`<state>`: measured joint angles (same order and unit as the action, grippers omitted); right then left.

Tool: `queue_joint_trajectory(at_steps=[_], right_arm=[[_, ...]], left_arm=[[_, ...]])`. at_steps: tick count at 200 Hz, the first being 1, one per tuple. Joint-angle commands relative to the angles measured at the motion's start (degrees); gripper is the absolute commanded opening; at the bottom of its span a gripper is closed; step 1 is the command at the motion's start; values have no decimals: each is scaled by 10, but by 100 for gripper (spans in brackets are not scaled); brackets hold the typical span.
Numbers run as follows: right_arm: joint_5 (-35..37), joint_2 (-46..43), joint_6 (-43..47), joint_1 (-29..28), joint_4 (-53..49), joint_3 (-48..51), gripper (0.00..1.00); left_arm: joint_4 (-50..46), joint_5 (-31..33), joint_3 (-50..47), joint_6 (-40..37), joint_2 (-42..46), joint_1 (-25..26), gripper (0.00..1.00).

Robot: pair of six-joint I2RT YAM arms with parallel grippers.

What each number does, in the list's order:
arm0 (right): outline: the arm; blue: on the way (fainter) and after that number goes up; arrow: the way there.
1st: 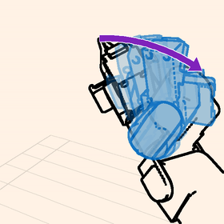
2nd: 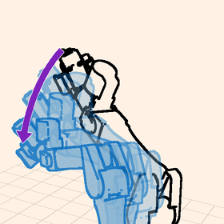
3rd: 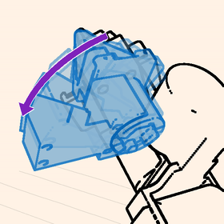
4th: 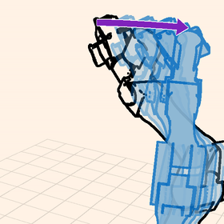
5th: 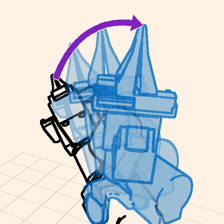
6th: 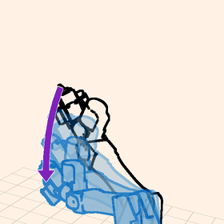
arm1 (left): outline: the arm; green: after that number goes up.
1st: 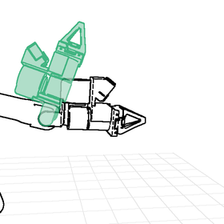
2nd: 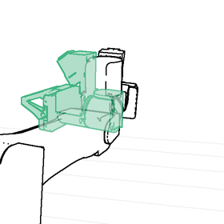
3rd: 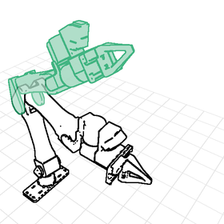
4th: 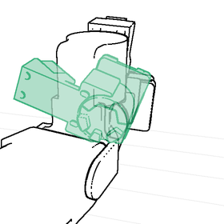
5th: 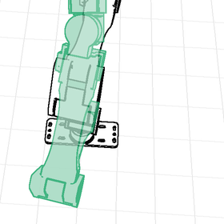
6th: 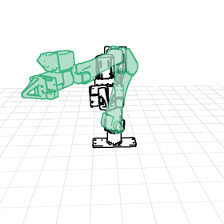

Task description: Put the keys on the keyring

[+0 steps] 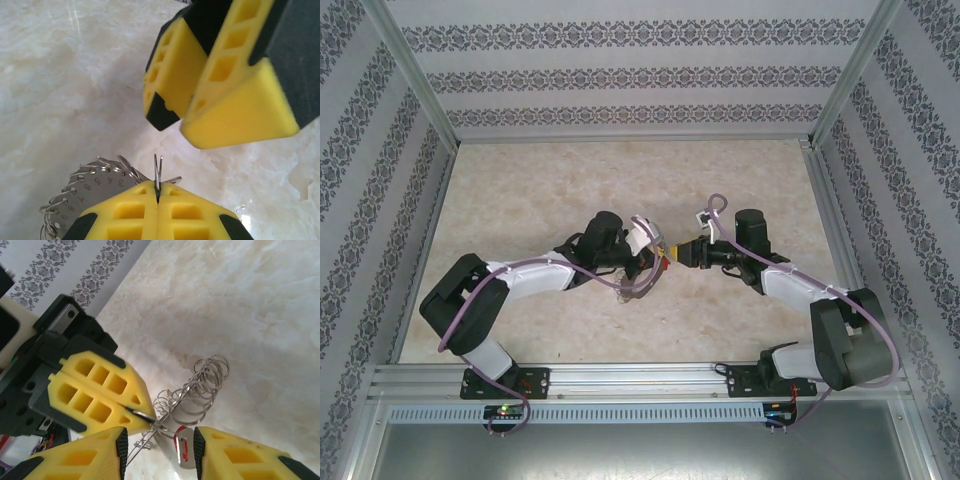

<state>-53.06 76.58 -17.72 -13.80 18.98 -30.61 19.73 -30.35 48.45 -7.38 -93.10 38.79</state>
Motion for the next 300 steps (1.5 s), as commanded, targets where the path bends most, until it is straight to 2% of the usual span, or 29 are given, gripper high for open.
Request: queue_joint_trajectory(at_steps=[1, 121, 194, 247, 300], right_arm=[[-29, -7, 22, 2, 29, 7, 41], [-54, 48, 28, -21, 57, -17, 41], [-50, 68, 29, -29, 61, -32, 36], [-56, 71, 25, -26, 60, -34, 30], [-58, 74, 25, -25, 61, -24, 17]], left_arm=[[8, -46, 21, -14, -9, -16, 0], [23, -82, 22, 9, -19, -29, 0], [22, -87, 20, 11, -21, -29, 0], [22, -89, 22, 12, -23, -29, 0], [20, -87, 22, 14, -22, -29, 0]])
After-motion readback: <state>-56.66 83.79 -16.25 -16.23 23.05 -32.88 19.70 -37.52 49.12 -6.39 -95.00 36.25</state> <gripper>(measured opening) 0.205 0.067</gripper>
